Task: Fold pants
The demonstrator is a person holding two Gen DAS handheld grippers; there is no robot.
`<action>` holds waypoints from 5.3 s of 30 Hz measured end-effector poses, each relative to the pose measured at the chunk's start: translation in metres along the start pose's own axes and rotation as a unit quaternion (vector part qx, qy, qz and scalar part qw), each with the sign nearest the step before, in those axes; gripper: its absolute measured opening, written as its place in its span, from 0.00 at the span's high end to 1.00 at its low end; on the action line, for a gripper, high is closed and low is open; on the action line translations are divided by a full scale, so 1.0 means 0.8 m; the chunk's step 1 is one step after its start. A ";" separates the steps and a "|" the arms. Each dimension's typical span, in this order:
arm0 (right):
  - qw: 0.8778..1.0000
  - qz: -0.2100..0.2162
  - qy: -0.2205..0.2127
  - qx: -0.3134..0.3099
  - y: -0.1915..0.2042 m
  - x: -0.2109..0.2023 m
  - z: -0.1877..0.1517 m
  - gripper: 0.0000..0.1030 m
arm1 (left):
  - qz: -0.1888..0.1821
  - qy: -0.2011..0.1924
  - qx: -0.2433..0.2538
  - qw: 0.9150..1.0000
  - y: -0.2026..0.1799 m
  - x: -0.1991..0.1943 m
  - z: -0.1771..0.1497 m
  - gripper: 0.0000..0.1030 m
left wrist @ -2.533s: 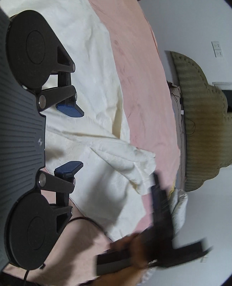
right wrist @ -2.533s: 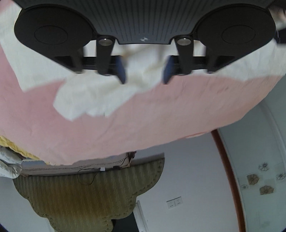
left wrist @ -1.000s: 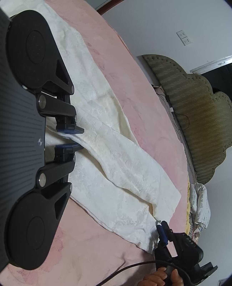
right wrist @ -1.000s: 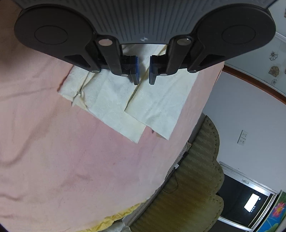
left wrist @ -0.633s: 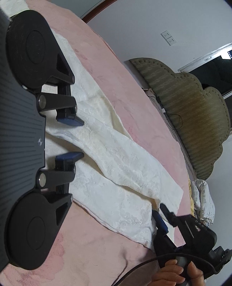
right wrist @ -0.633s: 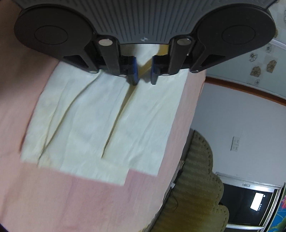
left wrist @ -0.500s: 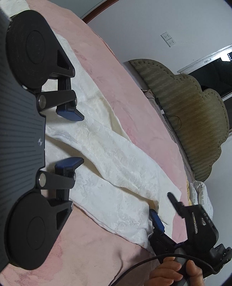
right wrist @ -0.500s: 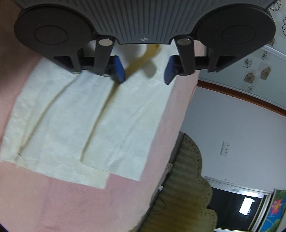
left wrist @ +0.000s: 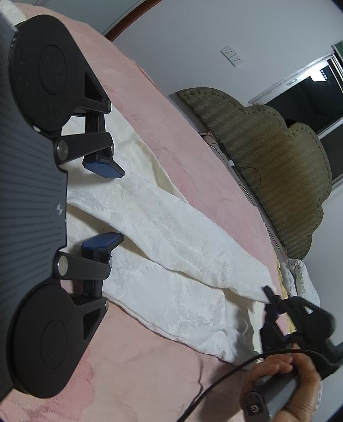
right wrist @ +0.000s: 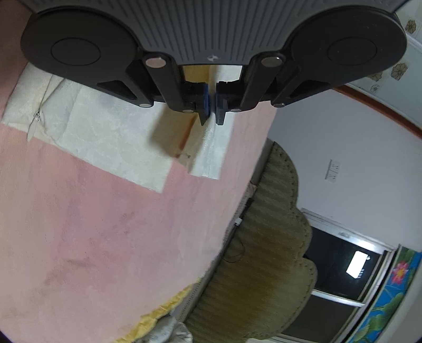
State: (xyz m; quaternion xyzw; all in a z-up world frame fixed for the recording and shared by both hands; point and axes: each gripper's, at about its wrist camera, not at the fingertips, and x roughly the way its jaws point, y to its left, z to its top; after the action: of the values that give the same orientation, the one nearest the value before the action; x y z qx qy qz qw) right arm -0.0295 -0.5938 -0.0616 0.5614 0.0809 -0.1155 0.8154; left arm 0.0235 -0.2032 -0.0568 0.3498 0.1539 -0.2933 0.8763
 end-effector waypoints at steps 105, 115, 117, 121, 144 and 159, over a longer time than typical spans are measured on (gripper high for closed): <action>0.993 -0.094 -0.041 -0.060 -0.019 -0.062 0.008 0.83 | -0.044 0.024 -0.184 0.982 0.065 -0.011 -0.006 0.33; 0.925 -0.027 -0.027 -0.377 0.157 -0.048 -0.096 0.85 | -0.189 0.095 -0.535 0.818 0.207 0.037 -0.067 0.32; 0.909 0.002 0.012 -0.417 0.179 -0.035 -0.134 0.85 | -0.229 0.087 -0.581 0.776 0.219 0.044 -0.074 0.29; 0.895 0.024 0.079 -0.438 0.184 -0.007 -0.189 0.85 | -0.303 0.082 -0.637 0.704 0.218 0.063 -0.078 0.22; 0.730 0.126 0.138 -0.657 0.241 -0.009 -0.353 0.84 | -0.195 0.115 -0.553 0.802 0.261 0.093 -0.050 0.94; 0.660 0.168 0.210 -0.701 0.263 0.013 -0.416 0.58 | 0.001 0.134 -0.389 0.911 0.269 0.043 -0.085 0.36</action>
State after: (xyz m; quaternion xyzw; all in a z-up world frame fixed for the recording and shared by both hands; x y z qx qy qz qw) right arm 0.0387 -0.2117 0.0058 -0.1632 0.2114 0.2351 0.9346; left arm 0.1798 -0.0436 -0.0085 0.0169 0.3714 -0.1600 0.9144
